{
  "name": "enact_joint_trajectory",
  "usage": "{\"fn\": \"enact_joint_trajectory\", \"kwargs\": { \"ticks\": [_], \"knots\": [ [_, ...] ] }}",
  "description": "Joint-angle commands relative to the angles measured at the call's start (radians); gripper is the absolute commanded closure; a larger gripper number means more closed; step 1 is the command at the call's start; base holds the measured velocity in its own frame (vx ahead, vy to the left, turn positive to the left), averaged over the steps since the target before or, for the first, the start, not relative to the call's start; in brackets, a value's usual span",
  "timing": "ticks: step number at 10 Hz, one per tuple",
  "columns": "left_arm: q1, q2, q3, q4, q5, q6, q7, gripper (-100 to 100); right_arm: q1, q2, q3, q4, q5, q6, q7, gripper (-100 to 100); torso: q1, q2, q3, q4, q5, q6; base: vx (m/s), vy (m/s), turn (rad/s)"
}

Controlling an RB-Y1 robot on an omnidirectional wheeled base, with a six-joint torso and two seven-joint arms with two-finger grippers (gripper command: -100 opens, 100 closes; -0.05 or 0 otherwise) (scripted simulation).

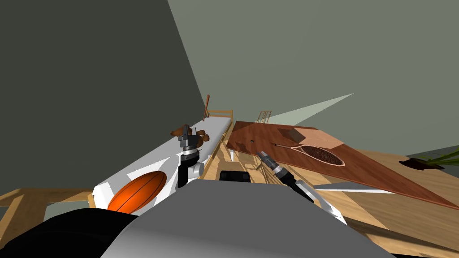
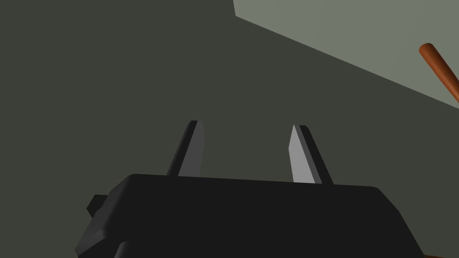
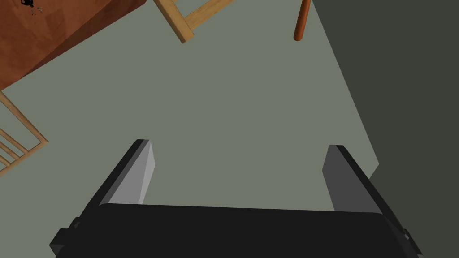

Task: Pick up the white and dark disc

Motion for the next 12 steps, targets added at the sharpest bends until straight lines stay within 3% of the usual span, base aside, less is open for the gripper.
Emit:
{"fn": "enact_joint_trajectory", "kwargs": {
  "ticks": [1, 2, 4, 5, 7, 10, 12],
  "knots": [
    [0.000, 0.000, 0.000, 0.000, 0.000, 0.000, 0.000, 0, -0.007, -0.003, 0.002, 0.036, 0.003, -0.009, 0.006, -100, 0.000, 0.000, 0.000, 0.000, 0.000, 0.000, 0.002, -0.004, -0.011],
    [0.000, 0.000, 0.000, 0.000, 0.000, 0.000, 0.000, 0, -0.010, -0.045, 0.017, 0.066, 0.028, -0.009, 0.029, -100, 0.000, 0.000, 0.000, 0.000, 0.000, 0.000, 0.008, -0.002, 0.122],
    [0.000, 0.000, 0.000, 0.000, 0.000, 0.000, 0.000, 0, -0.010, -0.045, 0.017, 0.099, 0.028, -0.009, 0.029, -100, 0.000, 0.000, 0.000, 0.000, 0.000, 0.000, 0.007, -0.005, 0.030],
    [0.000, 0.000, 0.000, 0.000, 0.000, 0.000, 0.000, 0, -0.013, -0.086, 0.032, 0.124, 0.054, -0.009, 0.052, -100, 0.000, 0.000, 0.000, 0.000, 0.000, 0.000, 0.009, 0.000, 0.162],
    [0.000, 0.000, 0.000, 0.000, 0.000, 0.000, 0.000, 0, -0.013, -0.086, 0.032, 0.164, 0.054, -0.009, 0.052, -100, 0.000, 0.000, 0.000, 0.000, 0.000, 0.000, 0.009, -0.005, 0.038],
    [0.000, 0.000, 0.000, 0.000, 0.000, 0.000, 0.000, 0, -0.018, -0.166, 0.061, 0.252, 0.106, -0.007, 0.095, -100, 0.000, 0.000, 0.000, 0.000, 0.000, 0.000, 0.014, 0.000, 0.161],
    [0.000, 0.000, 0.000, 0.000, 0.000, 0.000, 0.000, 0, -0.018, -0.166, 0.061, 0.294, 0.106, -0.007, 0.095, -100, 0.000, -0.001, -0.001, 0.000, 0.000, 0.000, 0.015, -0.003, 0.056]
  ]
}}
